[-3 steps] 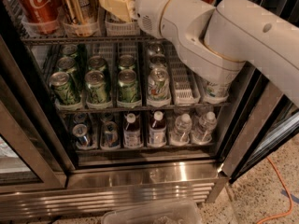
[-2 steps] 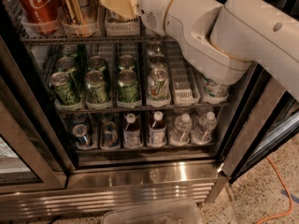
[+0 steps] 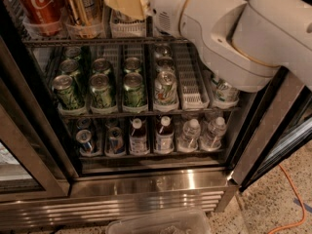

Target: Pick orange can from top shelf of fridge

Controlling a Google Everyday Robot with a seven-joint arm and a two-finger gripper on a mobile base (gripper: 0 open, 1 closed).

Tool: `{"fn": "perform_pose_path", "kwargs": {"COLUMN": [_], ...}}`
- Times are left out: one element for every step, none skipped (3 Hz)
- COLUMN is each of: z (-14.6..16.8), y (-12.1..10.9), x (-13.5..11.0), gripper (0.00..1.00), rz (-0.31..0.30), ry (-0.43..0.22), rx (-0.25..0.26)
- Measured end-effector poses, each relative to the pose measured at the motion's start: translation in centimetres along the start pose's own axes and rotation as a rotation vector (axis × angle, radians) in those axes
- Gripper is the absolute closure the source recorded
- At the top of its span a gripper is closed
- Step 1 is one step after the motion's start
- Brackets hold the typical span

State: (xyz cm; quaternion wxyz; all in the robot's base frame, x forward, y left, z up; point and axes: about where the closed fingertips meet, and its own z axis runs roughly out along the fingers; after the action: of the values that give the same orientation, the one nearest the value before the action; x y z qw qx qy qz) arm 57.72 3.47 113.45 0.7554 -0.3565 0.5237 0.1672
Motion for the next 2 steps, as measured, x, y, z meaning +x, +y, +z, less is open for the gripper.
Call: {"fn": "perform_pose_path", "kwargs": {"z": [-1.1, -2.3], "y": [1.1, 1.9], "x": [-0.4, -0.3], "gripper": [1.00, 1.00], "rz": [0.007, 0.018], "ry": [0.005, 0.022], "rx": [-0.025, -0.037]}}
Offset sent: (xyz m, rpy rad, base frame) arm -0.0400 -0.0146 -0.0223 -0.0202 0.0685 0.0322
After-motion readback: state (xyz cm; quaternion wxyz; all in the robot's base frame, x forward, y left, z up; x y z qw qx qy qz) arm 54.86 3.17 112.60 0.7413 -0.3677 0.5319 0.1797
